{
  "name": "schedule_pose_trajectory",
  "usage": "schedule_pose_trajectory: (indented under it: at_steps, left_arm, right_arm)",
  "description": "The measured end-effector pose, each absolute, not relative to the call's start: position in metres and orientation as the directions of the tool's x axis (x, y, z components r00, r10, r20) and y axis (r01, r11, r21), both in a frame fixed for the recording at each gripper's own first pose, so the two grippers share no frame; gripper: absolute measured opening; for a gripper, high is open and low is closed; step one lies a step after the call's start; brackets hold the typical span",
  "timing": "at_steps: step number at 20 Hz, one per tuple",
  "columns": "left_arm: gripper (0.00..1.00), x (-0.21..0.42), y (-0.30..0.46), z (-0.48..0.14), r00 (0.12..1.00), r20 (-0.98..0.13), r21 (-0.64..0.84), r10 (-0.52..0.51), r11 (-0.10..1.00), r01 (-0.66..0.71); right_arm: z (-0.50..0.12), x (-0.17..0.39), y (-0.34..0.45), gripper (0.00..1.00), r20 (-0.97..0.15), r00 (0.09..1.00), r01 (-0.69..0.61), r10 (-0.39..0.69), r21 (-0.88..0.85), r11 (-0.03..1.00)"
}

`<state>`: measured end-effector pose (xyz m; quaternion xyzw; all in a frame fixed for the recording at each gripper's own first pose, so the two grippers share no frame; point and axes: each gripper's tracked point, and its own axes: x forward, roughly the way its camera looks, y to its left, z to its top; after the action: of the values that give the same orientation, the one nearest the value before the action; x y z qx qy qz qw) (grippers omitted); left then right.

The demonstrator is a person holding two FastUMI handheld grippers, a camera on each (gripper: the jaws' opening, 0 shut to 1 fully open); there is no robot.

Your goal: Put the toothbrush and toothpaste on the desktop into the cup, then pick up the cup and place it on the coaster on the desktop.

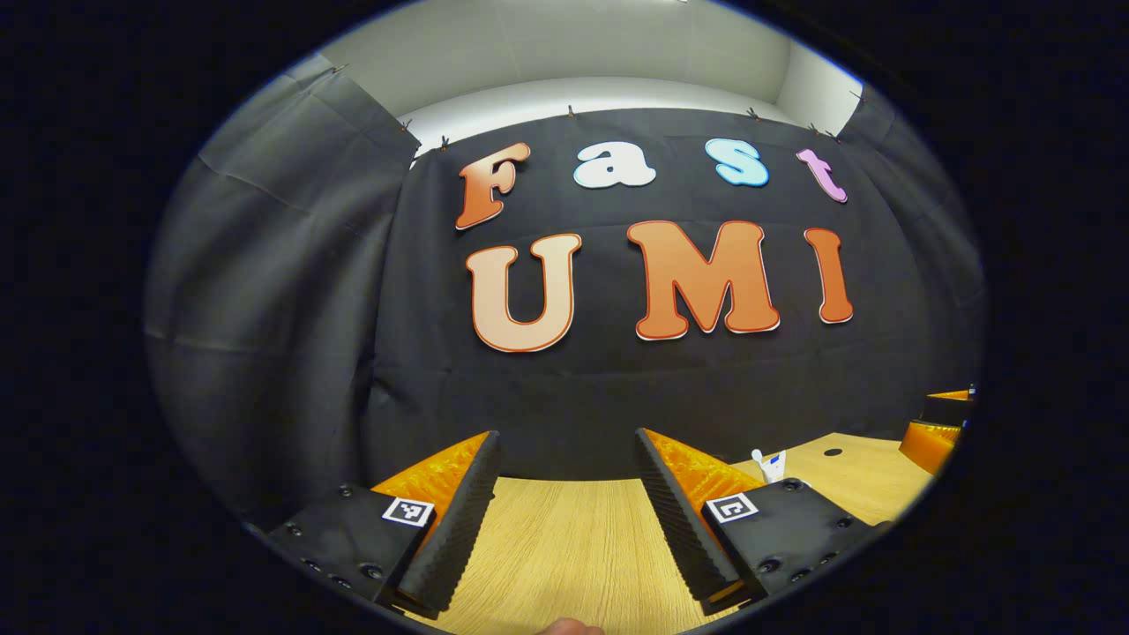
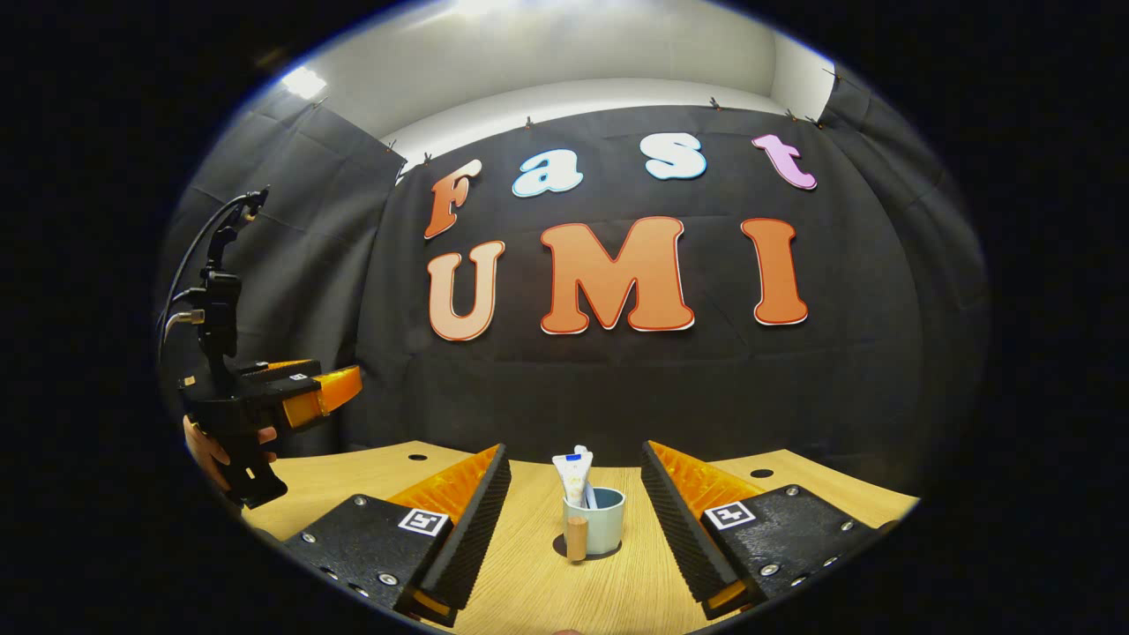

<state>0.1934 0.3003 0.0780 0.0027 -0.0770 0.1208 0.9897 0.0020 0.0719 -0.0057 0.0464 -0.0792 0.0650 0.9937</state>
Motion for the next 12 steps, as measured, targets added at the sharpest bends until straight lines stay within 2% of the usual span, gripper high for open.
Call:
schedule_pose_trajectory:
  at_steps: [1, 3, 4, 7, 12]
  left_arm:
    - [0.96, 0.189, 0.303, 0.080, 0.955, 0.165, -0.015, 0.246, 0.969, -0.247]
    - [1.00, 0.180, 0.301, 0.083, 0.944, 0.189, -0.035, 0.272, 0.962, -0.270]
    - [0.96, 0.176, 0.297, 0.082, 0.946, 0.194, -0.038, 0.259, 0.966, -0.256]
    - [0.94, 0.172, 0.296, 0.085, 0.940, 0.213, -0.017, 0.265, 0.963, -0.268]
    - [0.94, 0.181, 0.266, 0.082, 0.957, 0.200, -0.044, 0.210, 0.978, -0.206]
  right_arm:
    - [-0.004, 0.001, 0.072, 0.90, 0.173, 0.978, -0.135, 0.119, 0.083, 0.987]
    - [0.000, 0.000, 0.074, 0.90, 0.186, 0.974, -0.148, 0.127, 0.104, 0.984]
    - [0.001, -0.002, 0.073, 0.90, 0.193, 0.973, -0.150, 0.126, 0.116, 0.982]
    - [0.009, -0.005, 0.067, 0.90, 0.220, 0.970, -0.136, 0.106, 0.122, 0.983]
    - [0.004, -0.008, 0.070, 0.90, 0.214, 0.971, -0.138, 0.111, 0.117, 0.983]
